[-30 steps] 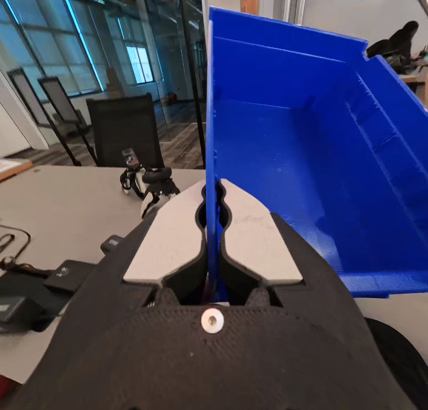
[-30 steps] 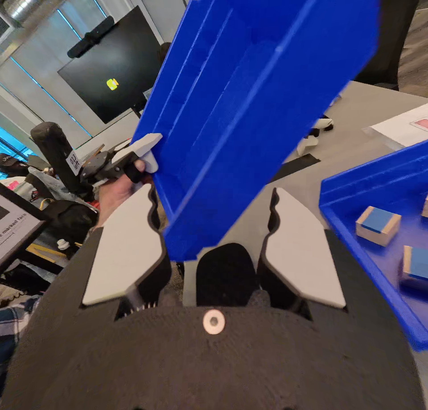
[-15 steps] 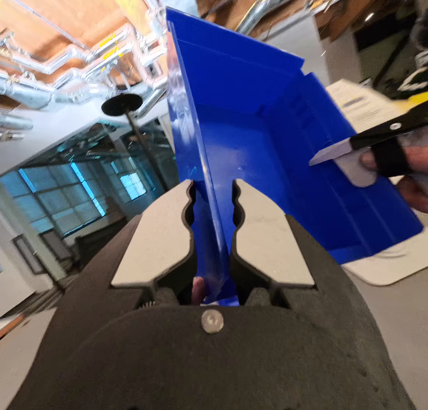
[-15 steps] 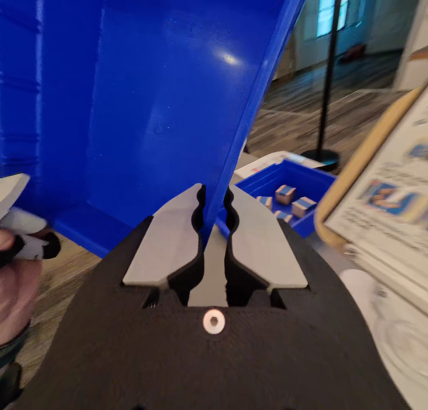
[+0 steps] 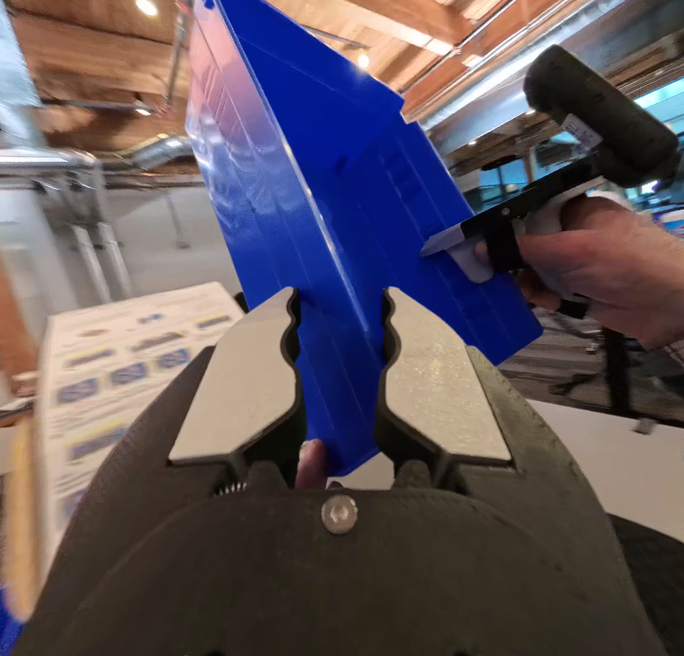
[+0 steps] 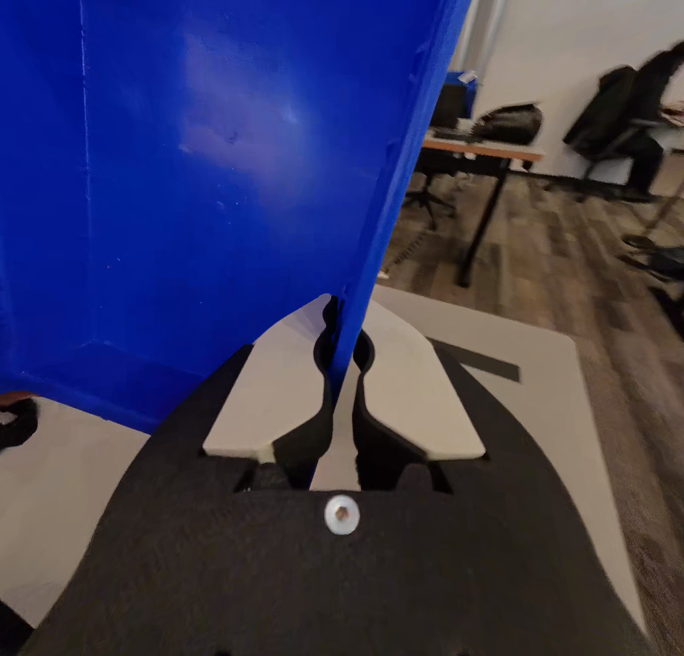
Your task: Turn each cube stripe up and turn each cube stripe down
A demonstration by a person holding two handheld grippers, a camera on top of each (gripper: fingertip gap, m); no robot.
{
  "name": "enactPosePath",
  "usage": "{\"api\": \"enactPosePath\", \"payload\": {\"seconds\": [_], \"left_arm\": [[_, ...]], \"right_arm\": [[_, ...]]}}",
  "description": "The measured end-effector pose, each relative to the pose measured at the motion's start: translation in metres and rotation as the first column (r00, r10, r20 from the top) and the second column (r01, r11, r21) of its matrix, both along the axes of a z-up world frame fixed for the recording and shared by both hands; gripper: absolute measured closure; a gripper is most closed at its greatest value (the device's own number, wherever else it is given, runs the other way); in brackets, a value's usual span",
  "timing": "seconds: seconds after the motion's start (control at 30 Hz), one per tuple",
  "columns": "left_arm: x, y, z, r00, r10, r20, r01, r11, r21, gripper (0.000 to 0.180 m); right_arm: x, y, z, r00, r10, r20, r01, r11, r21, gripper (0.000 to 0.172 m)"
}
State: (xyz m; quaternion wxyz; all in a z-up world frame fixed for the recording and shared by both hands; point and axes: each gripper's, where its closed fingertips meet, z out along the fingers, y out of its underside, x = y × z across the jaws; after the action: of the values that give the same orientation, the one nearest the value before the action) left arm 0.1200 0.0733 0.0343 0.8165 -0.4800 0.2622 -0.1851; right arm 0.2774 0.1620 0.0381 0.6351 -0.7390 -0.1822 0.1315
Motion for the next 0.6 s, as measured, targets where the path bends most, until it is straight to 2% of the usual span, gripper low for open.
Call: {"api": "enactPosePath", "payload": {"seconds": [0.1, 0.23, 0.43, 0.6], "left_arm": [[0.056, 0.023, -0.031, 0.993, -0.112, 0.033, 0.115, 0.987, -0.111, 0.137], [0.11, 0.066, -0.09, 0.975, -0.196, 0.108, 0.221, 0.924, -0.311, 0.136], [0.159, 0.115, -0.18, 0.944, -0.246, 0.219, 0.328, 0.77, -0.548, 0.132], [0.175, 0.153, -0.24, 0.941, -0.196, 0.275, 0.336, 0.63, -0.7, 0.13]], "right_arm": [[0.063, 0.011, -0.032, 0.994, -0.101, 0.04, 0.104, 0.991, -0.088, 0.165], [0.122, 0.042, -0.098, 0.98, -0.172, 0.1, 0.193, 0.942, -0.273, 0.166], [0.172, 0.086, -0.203, 0.967, -0.179, 0.181, 0.249, 0.815, -0.523, 0.167], [0.188, 0.123, -0.275, 0.966, -0.117, 0.232, 0.246, 0.695, -0.676, 0.167]]}}
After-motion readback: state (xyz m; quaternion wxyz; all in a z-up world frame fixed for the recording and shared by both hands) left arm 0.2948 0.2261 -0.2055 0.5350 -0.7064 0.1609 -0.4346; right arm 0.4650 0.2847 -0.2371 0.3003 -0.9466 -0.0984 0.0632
